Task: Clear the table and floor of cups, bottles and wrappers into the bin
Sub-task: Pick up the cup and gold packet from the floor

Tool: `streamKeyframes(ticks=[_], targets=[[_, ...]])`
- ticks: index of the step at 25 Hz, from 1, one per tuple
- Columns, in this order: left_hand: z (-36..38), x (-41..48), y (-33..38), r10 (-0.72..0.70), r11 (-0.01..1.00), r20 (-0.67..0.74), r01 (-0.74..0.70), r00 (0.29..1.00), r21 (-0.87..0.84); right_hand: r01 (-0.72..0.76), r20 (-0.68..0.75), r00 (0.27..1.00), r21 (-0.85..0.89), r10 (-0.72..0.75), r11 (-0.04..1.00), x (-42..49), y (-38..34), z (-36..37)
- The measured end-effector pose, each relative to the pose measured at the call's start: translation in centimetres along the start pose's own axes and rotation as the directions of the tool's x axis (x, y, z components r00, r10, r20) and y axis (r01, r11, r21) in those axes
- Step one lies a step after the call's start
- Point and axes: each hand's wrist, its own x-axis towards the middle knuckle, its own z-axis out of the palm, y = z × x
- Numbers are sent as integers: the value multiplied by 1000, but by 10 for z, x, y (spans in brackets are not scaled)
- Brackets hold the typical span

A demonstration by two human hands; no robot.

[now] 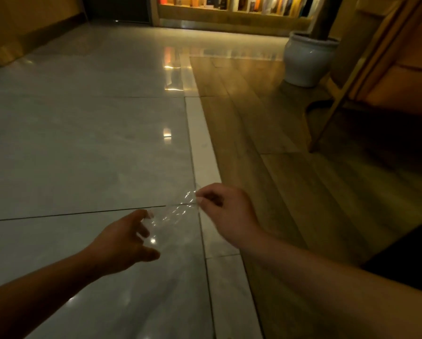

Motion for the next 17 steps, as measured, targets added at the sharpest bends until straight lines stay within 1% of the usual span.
streamKeyframes(ticks=[2,4,6,8,10,14,16,17], targets=[[2,0,3,13,1000,10,-13,1000,19,-13,19,1000,-21,13,1000,-10,-1,8],[1,1,5,11,1000,-24,-10,1000,19,-17,18,1000,-6,17,1000,-18,-1,10],[-1,2,4,21,999,-71,-19,997,31,26,39,999,-27,-25,999,-24,-6,12],[0,1,6,44,998,-87,-41,995,45,63,53,997,-40,-61,997,-27,-10,9],[3,1,4,65,997,-108,-60,992,46,67,60,996,-22,-65,998,-28,-11,7],[7,-2,6,98,995,-111,-95,989,30,125,76,990,-63,-120,990,-36,-7,3],[8,-5,7,102,995,-106,-101,989,10,116,91,990,-86,-108,990,-39,-7,2],[8,-6,8,101,995,-103,-103,990,-10,89,104,991,-70,-81,994,-39,-7,1]])
